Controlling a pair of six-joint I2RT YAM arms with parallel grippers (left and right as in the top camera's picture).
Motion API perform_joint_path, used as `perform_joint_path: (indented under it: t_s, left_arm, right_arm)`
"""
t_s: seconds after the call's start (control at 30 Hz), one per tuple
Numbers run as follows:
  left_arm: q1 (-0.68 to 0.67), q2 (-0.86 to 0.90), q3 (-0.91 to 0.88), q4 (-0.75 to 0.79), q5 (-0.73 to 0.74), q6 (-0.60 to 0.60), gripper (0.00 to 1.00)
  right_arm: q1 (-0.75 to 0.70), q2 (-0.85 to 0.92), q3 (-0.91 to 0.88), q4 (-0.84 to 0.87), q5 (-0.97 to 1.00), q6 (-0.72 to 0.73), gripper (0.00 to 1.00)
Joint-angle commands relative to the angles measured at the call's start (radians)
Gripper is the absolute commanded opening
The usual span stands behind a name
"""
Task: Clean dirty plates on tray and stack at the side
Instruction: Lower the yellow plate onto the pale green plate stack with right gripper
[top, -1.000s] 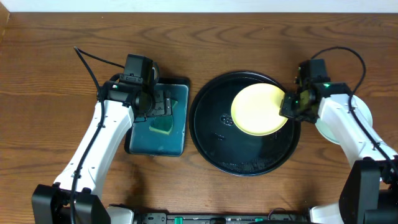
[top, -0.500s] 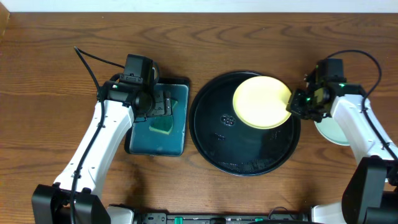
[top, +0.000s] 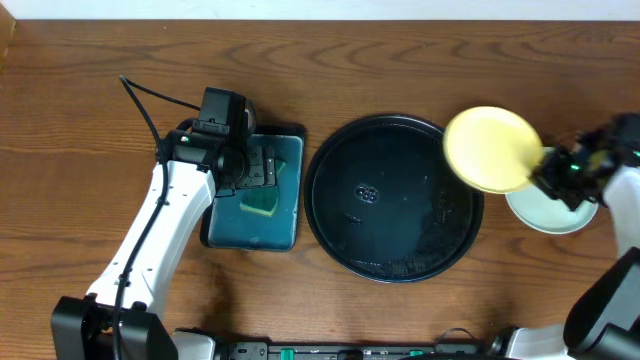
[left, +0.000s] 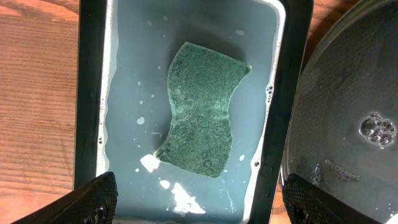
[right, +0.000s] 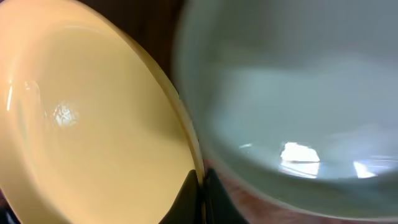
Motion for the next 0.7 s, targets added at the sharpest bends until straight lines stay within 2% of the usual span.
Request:
perform_joint_path:
  t_s: [0.0, 0.13, 0.3, 0.67]
  left_arm:
    - [0.0, 0.002, 0.006, -0.005, -0.013, 0.006, 0.86]
    - [0.0, 0.002, 0.006, -0.005, -0.013, 0.006, 0.86]
    - [0.0, 0.002, 0.006, -0.005, -0.013, 0.006, 0.86]
    - [0.0, 0.002, 0.006, -0.006, -0.013, 0.006, 0.86]
  right_arm:
    - [-0.103, -0.02, -0.003, -0.022, 0.066, 0.038, 0.01]
    - [-0.212, -0.02, -0.003, -0.041, 0.18, 0.069, 0.01]
    - [-0.293, -0.02, -0.003, -0.041, 0.183, 0.069, 0.01]
    - [-0.309, -0.02, -0.003, -0.037, 0.199, 0.031, 0.01]
